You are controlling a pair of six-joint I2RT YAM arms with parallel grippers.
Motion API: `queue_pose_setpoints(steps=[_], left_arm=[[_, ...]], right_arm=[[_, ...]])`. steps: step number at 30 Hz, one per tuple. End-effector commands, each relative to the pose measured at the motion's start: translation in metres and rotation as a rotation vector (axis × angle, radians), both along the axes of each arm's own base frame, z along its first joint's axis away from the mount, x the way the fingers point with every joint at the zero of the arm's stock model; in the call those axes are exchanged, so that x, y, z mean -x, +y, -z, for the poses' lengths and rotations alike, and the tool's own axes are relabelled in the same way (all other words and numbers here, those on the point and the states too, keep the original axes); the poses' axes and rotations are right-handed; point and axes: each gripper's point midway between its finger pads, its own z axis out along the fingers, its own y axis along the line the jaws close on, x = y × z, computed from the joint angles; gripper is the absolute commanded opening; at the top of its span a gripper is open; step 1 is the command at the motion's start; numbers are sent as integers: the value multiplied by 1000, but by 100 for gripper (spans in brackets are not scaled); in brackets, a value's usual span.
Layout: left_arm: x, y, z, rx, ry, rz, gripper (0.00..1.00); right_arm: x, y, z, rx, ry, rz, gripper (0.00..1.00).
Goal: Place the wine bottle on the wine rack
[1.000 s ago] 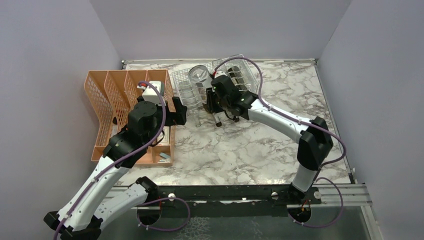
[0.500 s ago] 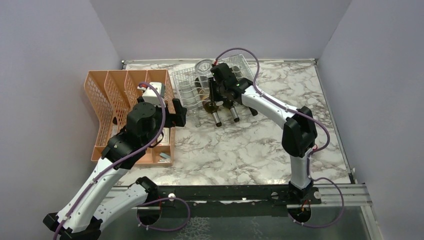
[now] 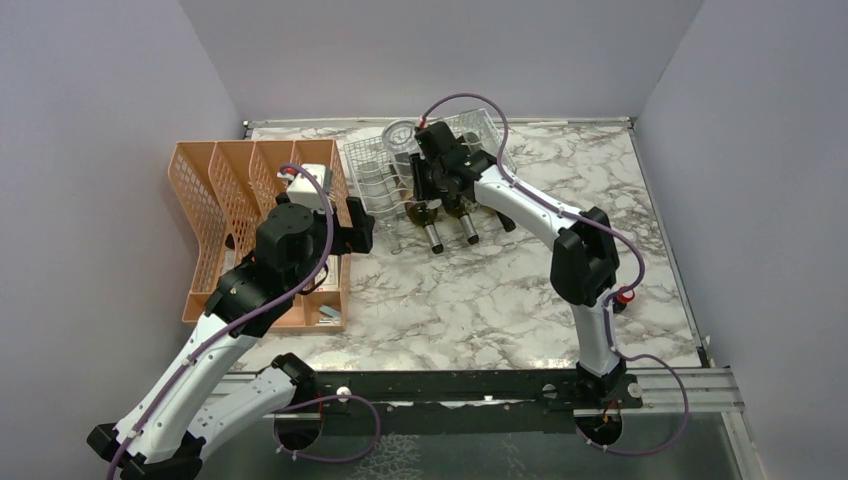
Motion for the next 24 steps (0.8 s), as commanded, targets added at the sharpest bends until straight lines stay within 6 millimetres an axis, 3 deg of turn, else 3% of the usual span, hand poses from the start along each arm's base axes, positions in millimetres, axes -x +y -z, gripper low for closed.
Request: queue_pose_setpoints(steps=[1,4,8,13,17,24], left_arm=[[1,0,-5,8,-21,7,99],[0,0,-6,9,-23,5,99],[0,-1,-10,13,-28,5,99],[1,2,-20,21,-53,1,99],[4,6,-29,26,-78,-3,99],[13,17,-54,27,-159,-6,99]], right_arm=[[-26,21,-65,-133,-176,-14,45],[-25,16,-67,-124,-188,-8,74],[-19,9,-82,-133,-212,-3,90],[3,-8,-110,-168,-246,-8,100],[35,-33,-118,-183,-253,-8,100],[97,-110,-106,-151,-238,130,100]])
